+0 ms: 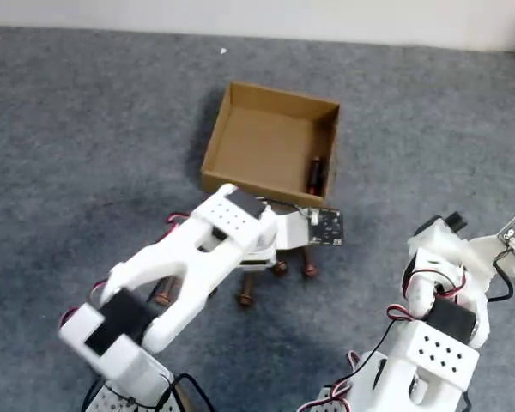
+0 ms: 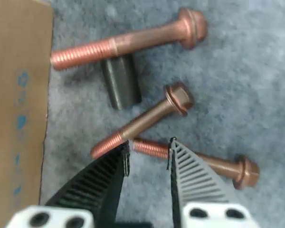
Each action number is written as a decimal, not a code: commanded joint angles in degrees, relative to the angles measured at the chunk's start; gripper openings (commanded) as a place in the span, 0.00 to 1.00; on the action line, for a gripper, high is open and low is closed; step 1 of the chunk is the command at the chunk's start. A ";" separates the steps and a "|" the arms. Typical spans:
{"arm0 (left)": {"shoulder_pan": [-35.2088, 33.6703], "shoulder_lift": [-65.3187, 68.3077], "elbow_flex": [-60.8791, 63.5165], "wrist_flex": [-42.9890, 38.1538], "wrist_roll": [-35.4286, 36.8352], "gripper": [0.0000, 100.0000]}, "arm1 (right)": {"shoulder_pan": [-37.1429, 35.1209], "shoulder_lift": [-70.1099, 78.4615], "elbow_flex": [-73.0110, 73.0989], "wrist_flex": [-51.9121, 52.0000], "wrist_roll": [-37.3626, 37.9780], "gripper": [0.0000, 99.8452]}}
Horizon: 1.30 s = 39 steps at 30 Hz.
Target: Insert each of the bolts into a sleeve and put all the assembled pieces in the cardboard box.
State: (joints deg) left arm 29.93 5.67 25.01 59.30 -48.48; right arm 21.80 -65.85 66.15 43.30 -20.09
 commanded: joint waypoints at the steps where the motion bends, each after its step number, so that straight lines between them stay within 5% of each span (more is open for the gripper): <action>1: 2.51 3.65 -5.85 0.00 -0.62 0.15 | 0.40 -1.45 -0.48 -1.71 -0.18 0.00; 11: 5.49 9.54 -8.04 -0.09 -0.62 0.15 | 0.40 -1.54 -0.48 -1.71 -0.18 0.00; 26: 5.49 9.10 -7.96 1.32 -0.26 0.01 | 0.40 -1.63 -0.48 -1.63 -0.18 0.00; 35: 1.54 -7.34 -7.34 8.44 0.09 0.01 | -3.38 -1.80 -0.48 -1.27 -0.18 0.00; 39: -1.27 -16.92 -7.34 9.41 6.68 0.01 | -6.11 -1.80 -0.48 -1.27 -0.18 0.00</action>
State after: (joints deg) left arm 31.69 -0.40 18.51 67.38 -47.08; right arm 18.37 -66.29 66.15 43.30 -20.09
